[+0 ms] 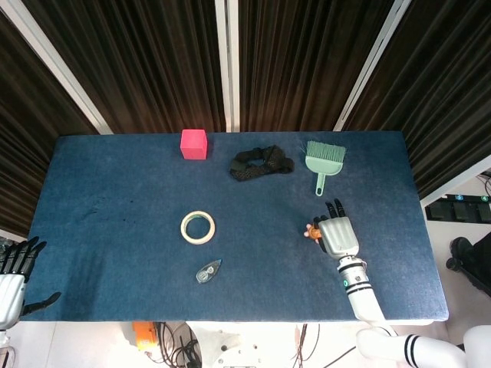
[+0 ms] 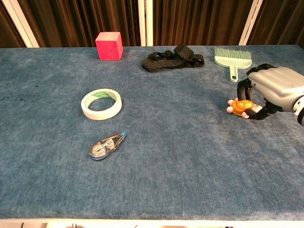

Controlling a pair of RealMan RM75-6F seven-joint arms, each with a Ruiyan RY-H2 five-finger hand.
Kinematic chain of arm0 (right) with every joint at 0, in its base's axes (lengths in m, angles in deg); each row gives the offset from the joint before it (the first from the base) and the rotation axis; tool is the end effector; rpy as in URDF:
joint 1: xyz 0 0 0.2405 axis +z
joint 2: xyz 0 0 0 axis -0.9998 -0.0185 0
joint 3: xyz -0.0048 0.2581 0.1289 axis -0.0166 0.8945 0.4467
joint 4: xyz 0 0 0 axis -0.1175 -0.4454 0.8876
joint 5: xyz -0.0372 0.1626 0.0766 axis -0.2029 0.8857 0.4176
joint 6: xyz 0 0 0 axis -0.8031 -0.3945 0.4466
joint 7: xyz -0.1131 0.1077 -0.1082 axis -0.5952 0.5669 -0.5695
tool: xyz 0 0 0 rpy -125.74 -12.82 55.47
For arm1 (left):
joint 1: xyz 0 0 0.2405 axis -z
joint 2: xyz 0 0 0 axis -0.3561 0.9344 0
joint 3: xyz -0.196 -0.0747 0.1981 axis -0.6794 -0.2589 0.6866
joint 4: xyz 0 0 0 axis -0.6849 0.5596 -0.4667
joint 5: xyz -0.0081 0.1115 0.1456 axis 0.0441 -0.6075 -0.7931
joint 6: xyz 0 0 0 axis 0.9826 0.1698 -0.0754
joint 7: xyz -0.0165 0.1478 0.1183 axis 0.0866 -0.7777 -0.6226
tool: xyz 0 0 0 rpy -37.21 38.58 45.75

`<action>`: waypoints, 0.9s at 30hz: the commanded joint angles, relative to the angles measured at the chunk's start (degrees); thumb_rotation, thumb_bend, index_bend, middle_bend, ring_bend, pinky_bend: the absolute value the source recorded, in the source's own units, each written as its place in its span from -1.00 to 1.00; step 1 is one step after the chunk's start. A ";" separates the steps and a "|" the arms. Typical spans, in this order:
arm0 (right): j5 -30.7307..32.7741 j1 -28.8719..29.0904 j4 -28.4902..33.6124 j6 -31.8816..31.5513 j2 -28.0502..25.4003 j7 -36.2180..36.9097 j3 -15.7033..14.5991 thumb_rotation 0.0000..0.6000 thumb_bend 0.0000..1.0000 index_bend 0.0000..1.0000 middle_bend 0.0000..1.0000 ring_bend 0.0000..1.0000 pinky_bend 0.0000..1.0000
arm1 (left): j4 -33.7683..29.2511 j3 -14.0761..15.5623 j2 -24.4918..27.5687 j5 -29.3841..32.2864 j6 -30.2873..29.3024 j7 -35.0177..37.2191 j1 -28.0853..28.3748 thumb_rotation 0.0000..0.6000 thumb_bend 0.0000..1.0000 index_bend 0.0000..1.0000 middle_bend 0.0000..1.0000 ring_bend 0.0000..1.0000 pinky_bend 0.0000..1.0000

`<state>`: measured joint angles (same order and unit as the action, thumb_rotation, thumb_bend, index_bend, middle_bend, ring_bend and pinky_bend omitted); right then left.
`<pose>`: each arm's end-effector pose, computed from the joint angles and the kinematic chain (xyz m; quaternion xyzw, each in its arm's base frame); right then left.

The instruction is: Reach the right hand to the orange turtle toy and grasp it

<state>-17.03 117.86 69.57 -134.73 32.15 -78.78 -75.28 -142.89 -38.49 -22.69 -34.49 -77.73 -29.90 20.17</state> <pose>-0.2415 -0.3497 -0.0159 0.7175 -0.3284 0.2847 0.5443 -0.3663 0.1810 0.1862 -0.5879 -0.4011 -0.4073 0.5724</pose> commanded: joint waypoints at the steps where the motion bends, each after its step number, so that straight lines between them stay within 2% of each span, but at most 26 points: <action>1: 0.04 0.18 -0.72 0.14 0.53 -0.35 -0.12 1.00 -0.35 0.39 0.15 -0.69 -1.00 | 0.06 0.00 -0.01 0.01 -0.01 0.04 -0.01 1.00 -1.00 -0.83 -0.99 -1.00 -0.97; 4: -0.74 0.25 -1.99 -0.59 1.47 -0.12 -0.09 1.00 -0.31 0.57 0.35 -0.56 -1.00 | 0.07 -0.02 0.00 -0.03 -0.04 0.07 0.00 1.00 -1.00 -0.83 -0.99 -1.00 -0.97; 6: -1.71 0.16 -3.09 -1.58 2.26 0.78 0.07 1.00 -0.21 0.82 0.56 -0.42 -1.00 | 0.04 -0.04 0.03 -0.01 -0.04 0.06 0.01 1.00 -1.00 -0.83 -0.99 -1.00 -0.97; 8: -3.19 0.00 -4.33 -2.70 3.01 2.64 0.18 1.00 -0.09 0.97 0.72 -0.29 -1.00 | 0.04 -0.08 0.02 0.05 0.03 0.00 0.05 1.00 -1.00 -0.83 -0.99 -1.00 -0.97; 11: -5.00 -0.26 -5.52 -3.64 3.23 4.61 -0.05 1.00 0.00 1.00 0.82 -0.21 -1.00 | -0.10 -0.07 0.15 -0.01 0.03 -0.07 0.08 1.00 -1.00 -0.83 -0.99 -1.00 -0.97; 13: -5.62 -0.41 -5.30 -3.52 2.60 5.34 -0.34 1.00 -0.13 0.94 0.77 -0.23 -1.00 | -0.20 -0.09 0.19 -0.05 0.07 -0.13 0.13 1.00 -1.00 -0.83 -0.99 -1.00 -0.97; 14: -5.84 -0.50 -4.67 -3.07 1.74 5.48 -0.67 1.00 -0.22 0.82 0.68 -0.27 -1.00 | -0.27 -0.09 0.20 -0.10 0.08 -0.19 0.17 1.00 -1.00 -0.83 -0.99 -1.00 -0.97; 15: -5.76 -0.58 -4.03 -2.64 0.98 5.38 -0.86 1.00 -0.31 0.61 0.54 -0.35 -1.00 | -0.32 -0.08 0.21 -0.12 0.09 -0.25 0.19 1.00 -1.00 -0.83 -0.99 -1.00 -0.97; 18: -3.20 -0.79 -0.57 -0.56 -1.86 3.35 -0.73 1.00 -0.70 -0.48 -0.26 -0.80 -1.00 | -0.46 -0.06 0.22 -0.21 0.12 -0.45 0.24 1.00 -1.00 -0.83 -0.99 -1.00 -0.97; 20: -2.36 -0.78 1.55 -0.12 -3.42 2.85 -0.31 1.00 -0.89 -0.90 -0.70 -0.97 -1.00 | -0.59 -0.02 0.21 -0.28 0.03 -0.56 0.20 1.00 -1.00 -0.83 -0.99 -1.00 -0.97; 22: -2.56 -0.93 2.68 -0.23 -4.37 3.64 -0.14 1.00 -0.96 -1.00 -0.96 -1.00 -1.00 | -0.70 -0.03 0.23 -0.27 0.02 -0.66 0.20 1.00 -1.00 -0.83 -0.99 -1.00 -0.97; 27: -4.55 -2.14 4.96 -1.68 -7.01 6.85 -0.58 1.00 -0.99 -1.00 -1.00 -1.00 -1.00 | -1.33 0.01 0.49 -0.43 -0.18 -1.27 0.14 1.00 -1.00 -0.83 -0.99 -1.00 -0.97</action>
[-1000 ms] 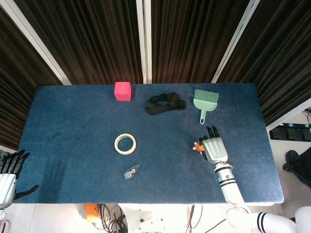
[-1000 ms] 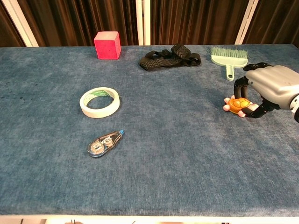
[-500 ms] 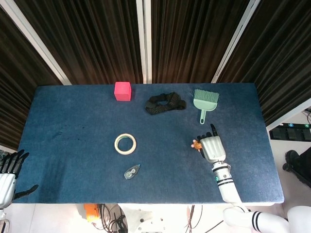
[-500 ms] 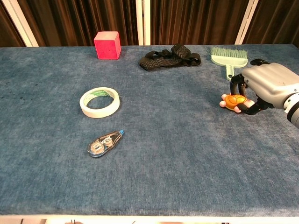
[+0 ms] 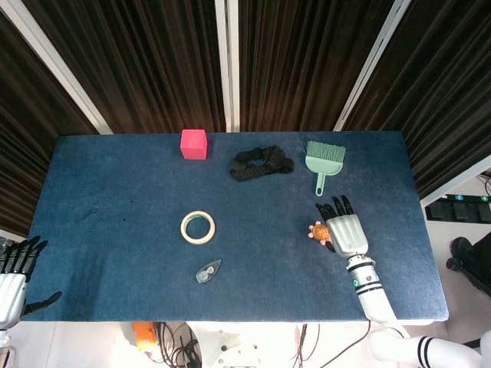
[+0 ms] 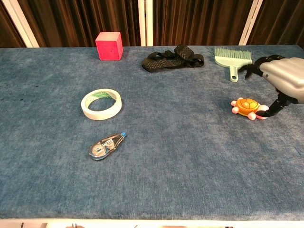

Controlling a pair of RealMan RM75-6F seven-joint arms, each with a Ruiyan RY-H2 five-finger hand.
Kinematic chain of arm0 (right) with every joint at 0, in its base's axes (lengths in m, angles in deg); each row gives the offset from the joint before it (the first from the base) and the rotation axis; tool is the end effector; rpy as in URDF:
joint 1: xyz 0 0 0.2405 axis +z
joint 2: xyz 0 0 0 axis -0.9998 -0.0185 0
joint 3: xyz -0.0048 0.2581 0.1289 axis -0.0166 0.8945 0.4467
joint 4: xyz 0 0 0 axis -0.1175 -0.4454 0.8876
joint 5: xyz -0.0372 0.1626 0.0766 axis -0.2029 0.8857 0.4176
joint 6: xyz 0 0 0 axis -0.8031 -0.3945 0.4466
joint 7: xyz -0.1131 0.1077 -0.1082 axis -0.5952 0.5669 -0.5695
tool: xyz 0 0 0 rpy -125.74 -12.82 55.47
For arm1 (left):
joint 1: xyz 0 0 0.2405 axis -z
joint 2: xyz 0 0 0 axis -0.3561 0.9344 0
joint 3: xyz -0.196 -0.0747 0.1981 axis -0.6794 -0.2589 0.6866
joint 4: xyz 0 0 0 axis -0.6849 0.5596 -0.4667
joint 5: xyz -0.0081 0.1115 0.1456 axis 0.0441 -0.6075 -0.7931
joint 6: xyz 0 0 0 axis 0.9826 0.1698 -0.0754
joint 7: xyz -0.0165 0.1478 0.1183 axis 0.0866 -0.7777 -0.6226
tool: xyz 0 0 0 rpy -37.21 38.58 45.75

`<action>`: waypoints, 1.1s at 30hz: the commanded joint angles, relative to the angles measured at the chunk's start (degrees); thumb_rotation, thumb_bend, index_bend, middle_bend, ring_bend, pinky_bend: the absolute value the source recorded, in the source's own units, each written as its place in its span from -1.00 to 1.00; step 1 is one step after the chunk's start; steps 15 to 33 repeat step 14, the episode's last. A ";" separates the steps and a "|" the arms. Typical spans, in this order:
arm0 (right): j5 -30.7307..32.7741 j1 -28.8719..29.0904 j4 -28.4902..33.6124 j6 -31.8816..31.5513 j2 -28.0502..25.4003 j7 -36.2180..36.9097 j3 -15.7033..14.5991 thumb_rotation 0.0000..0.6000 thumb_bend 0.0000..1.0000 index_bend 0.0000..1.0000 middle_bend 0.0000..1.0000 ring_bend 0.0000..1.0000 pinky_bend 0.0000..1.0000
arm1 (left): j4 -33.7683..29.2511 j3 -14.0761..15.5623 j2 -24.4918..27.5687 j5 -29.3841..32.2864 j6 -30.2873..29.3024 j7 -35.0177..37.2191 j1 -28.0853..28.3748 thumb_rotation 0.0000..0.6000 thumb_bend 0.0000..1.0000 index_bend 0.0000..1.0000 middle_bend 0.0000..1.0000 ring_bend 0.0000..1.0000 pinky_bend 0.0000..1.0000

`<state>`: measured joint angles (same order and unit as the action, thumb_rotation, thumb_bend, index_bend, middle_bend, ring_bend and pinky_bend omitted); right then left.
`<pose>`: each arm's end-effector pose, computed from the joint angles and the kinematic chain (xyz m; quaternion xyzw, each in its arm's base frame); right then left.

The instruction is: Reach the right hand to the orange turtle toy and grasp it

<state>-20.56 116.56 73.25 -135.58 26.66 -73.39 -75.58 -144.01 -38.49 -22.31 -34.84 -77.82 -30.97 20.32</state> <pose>-0.2448 -0.3470 0.0161 0.7089 -0.3310 0.3132 0.5384 -0.3621 0.1819 0.1865 -0.5910 -0.3973 -0.4078 0.5715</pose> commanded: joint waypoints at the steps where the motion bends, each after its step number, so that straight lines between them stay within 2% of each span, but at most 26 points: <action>1: -1.39 -1.27 1.88 -1.26 -2.14 2.15 -0.51 1.00 -0.98 -1.00 -1.00 -1.00 -1.00 | -0.38 0.01 0.16 -0.16 -0.19 -0.31 -0.03 1.00 -1.00 -0.83 -0.99 -1.00 -0.97; 7: -8.83 -8.05 5.70 -10.47 -8.93 10.41 -4.50 1.00 -0.95 -1.00 -1.00 -1.00 -1.00 | -2.13 0.07 1.14 -0.64 -1.07 -1.34 -0.31 1.00 -1.00 -0.83 -0.99 -1.00 -0.97; 10: -13.02 -12.83 4.70 -17.14 -12.34 16.23 -6.99 1.00 -0.95 -1.00 -1.00 -1.00 -1.00 | -2.58 -0.16 1.53 -0.43 -1.27 -1.43 -0.35 1.00 -1.00 -0.83 -0.99 -1.00 -0.97; 14: -13.96 -18.67 2.20 -23.05 -15.12 22.96 -8.77 1.00 -0.95 -1.00 -1.00 -1.00 -1.00 | -2.33 -0.03 1.32 -0.51 -1.26 -1.53 -0.44 1.00 -1.00 -0.83 -0.99 -1.00 -0.97; 33: -13.96 -18.67 2.20 -23.05 -15.12 22.96 -8.77 1.00 -0.95 -1.00 -1.00 -1.00 -1.00 | -2.33 -0.03 1.32 -0.51 -1.26 -1.53 -0.44 1.00 -1.00 -0.83 -0.99 -1.00 -0.97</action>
